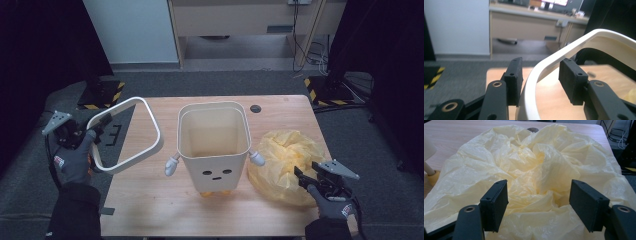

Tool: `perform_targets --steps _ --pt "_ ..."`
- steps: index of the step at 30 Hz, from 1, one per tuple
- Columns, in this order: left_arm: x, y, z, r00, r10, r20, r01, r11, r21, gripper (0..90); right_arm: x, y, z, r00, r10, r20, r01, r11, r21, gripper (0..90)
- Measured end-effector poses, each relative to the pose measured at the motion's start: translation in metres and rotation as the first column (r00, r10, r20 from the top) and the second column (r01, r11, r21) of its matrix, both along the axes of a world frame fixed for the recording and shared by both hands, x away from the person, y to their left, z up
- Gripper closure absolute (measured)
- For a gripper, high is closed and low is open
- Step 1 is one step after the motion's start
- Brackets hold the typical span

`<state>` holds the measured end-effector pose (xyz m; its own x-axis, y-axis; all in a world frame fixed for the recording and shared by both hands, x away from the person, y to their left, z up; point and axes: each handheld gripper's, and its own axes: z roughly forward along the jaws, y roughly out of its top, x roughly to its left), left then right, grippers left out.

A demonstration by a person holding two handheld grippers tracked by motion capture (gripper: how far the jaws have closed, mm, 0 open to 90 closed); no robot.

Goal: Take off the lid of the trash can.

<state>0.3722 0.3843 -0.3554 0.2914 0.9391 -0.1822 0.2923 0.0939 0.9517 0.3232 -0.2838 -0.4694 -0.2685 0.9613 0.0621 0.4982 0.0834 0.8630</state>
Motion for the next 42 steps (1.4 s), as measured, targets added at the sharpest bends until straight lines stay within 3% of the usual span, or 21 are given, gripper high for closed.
perform_targets --steps 4,7,10,15,23,25,28,34,36,42 --pt "-0.003 0.001 -0.033 0.9986 0.006 -0.053 -0.005 0.9999 0.011 53.9 0.000 0.000 0.000 1.0000 0.003 0.004 -0.003 1.000 0.000 31.2" --pt "-0.003 -0.004 -0.051 0.9964 -0.004 -0.085 0.004 1.0000 -0.002 53.9 0.000 0.001 0.000 1.0000 0.002 0.001 -0.002 1.000 0.000 31.2" --pt "-0.001 -0.013 -0.063 0.9937 -0.019 -0.110 0.024 0.9987 0.046 53.9 0.000 0.001 0.000 1.0000 0.001 0.001 -0.001 1.000 -0.002 31.3" --pt "0.003 -0.027 -0.086 0.9882 -0.045 -0.146 0.058 0.9946 0.086 53.9 0.000 0.001 0.000 1.0000 0.001 0.004 -0.001 1.000 0.002 31.3" --pt "0.007 -0.037 -0.120 0.9713 -0.098 -0.217 0.129 0.9831 0.130 53.8 0.000 0.001 0.000 1.0000 0.004 0.003 -0.004 1.000 0.003 31.3" --pt "0.008 -0.037 -0.123 0.9686 -0.112 -0.222 0.141 0.9830 0.118 53.8 0.000 0.001 0.000 1.0000 0.006 0.003 -0.006 1.000 0.002 31.3" --pt "0.008 -0.040 -0.133 0.9592 -0.127 -0.252 0.160 0.9803 0.115 53.8 0.000 0.002 0.000 1.0000 0.005 0.001 -0.005 1.000 0.004 31.3" --pt "0.007 -0.042 -0.150 0.9414 -0.128 -0.312 0.194 0.9625 0.190 53.5 0.000 0.001 0.003 0.9999 0.004 0.014 -0.004 1.000 0.006 31.7" --pt "0.007 -0.041 -0.155 0.9340 -0.130 -0.333 0.211 0.9527 0.219 53.2 0.001 0.000 0.003 0.9998 0.006 0.018 -0.006 1.000 0.001 31.7" --pt "0.010 -0.047 -0.165 0.9208 -0.152 -0.359 0.248 0.9388 0.239 51.9 0.002 0.000 0.004 0.9997 0.004 0.024 -0.004 1.000 0.006 32.0"
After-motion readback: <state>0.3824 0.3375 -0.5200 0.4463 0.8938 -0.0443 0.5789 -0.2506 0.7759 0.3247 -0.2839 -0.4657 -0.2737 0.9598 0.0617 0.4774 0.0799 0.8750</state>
